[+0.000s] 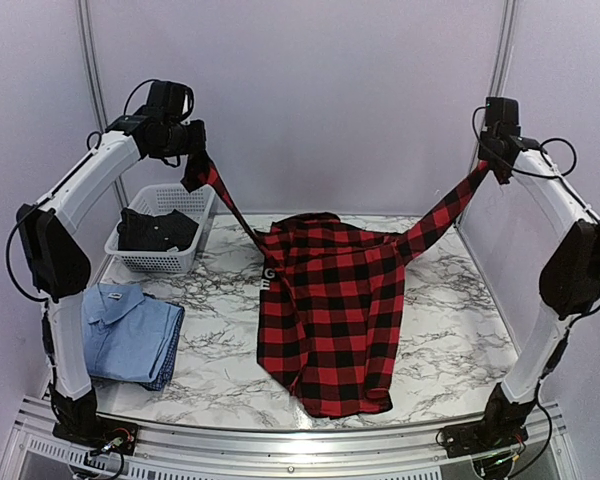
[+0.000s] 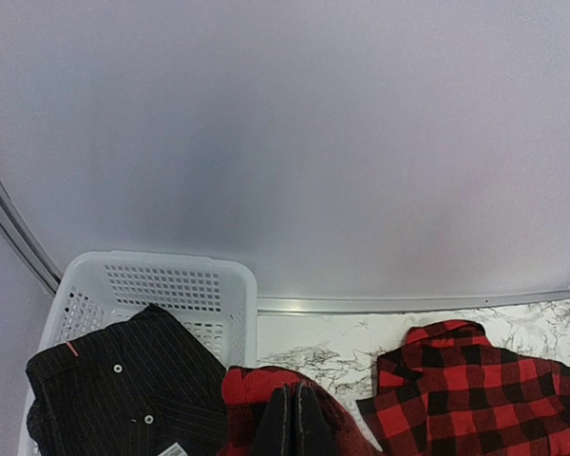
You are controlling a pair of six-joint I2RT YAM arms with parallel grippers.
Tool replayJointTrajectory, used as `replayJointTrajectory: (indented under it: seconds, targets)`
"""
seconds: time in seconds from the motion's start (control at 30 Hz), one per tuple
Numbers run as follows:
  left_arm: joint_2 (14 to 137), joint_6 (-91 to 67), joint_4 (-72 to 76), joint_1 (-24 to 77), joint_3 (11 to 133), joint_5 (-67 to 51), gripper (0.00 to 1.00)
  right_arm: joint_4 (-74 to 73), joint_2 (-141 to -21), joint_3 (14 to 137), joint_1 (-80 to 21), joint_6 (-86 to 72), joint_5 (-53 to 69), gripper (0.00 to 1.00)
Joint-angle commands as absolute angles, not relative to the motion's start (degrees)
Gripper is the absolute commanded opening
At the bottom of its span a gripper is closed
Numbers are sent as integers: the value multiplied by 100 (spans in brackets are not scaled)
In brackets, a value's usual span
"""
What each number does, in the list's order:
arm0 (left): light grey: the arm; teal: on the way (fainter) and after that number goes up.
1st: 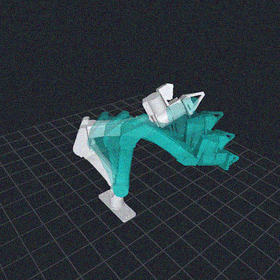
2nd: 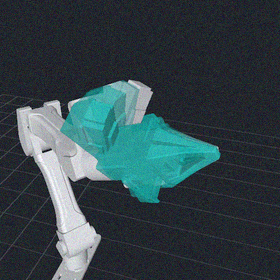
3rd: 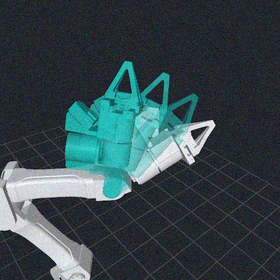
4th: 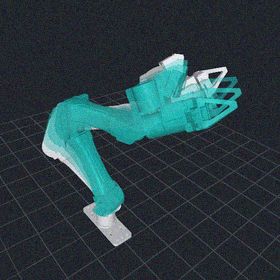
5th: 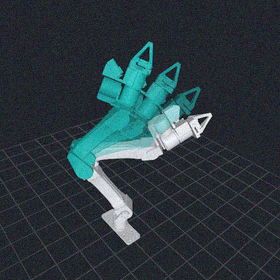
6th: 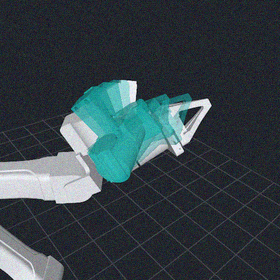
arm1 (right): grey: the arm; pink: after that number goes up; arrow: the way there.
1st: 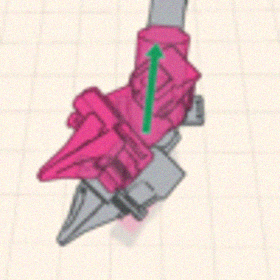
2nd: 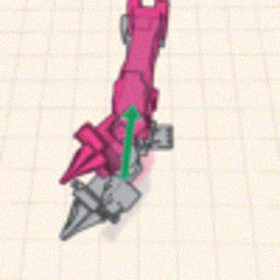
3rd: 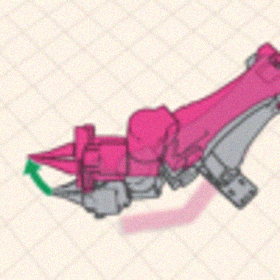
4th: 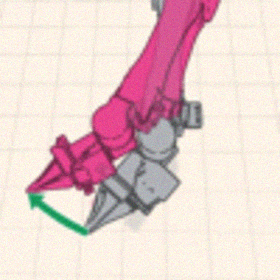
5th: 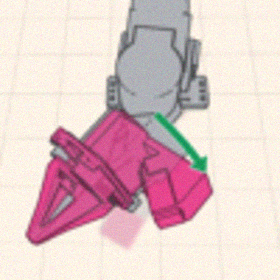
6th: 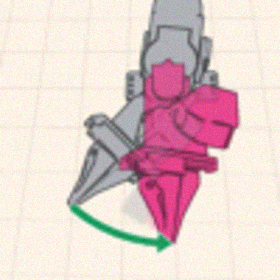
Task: Fold and stack the long sleeve shirts
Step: Flatten out the crumpled shirt at the center of the board.
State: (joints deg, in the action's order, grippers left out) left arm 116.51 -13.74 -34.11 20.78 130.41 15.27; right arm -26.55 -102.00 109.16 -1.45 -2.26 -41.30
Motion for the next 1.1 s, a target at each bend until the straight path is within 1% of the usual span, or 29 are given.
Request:
replayJointTrajectory:
  seconds: [0.0, 0.2, 0.3, 0.37, 0.5, 0.6, 0.67, 0.7, 0.83, 0.93, 1.07]
  targets:
    - [11909, -1364, -3349, 2109, 13209, 1248, 0, -2892, -10464, 11283, -245, -256, -3726, 0]
    - [12083, -1362, -3342, 1989, 13320, 1285, 0, -2953, -10494, 10288, -746, -505, -3294, 0]
    - [12135, -1428, -3347, 1838, 13427, 1229, 0, -2957, -10467, 9579, -888, -730, -2967, 0]
    - [12145, -1485, -3341, 1727, 13501, 1201, 0, -2897, -10387, 9115, -935, -886, -2688, 9]
    - [12160, -1632, -3293, 1469, 13818, 1059, 0, -2732, -10128, 8349, -1095, -1113, -2241, 22]
    - [12213, -1691, -3190, 1349, 14006, 764, 0, -2604, -9845, 7886, -1421, -1252, -1954, 33]
    - [12253, -1663, -3114, 1336, 14027, 687, 0, -2507, -9696, 7610, -1718, -1360, -1864, 43]
    - [12262, -1655, -3104, 1336, 14027, 689, 0, -2479, -9646, 7488, -1858, -1465, -1795, 45]
    - [12320, -1744, -3063, 1273, 14011, 634, 0, -2021, -9546, 6834, -2323, -1918, -1019, 47]
    - [12358, -1762, -3046, 1257, 14005, 530, 0, -1497, -9636, 6320, -2415, -2366, -401, 46]
    - [12397, -1740, -3042, 1248, 13997, 328, 0, -834, -9748, 5731, -2383, -2769, -187, 45]
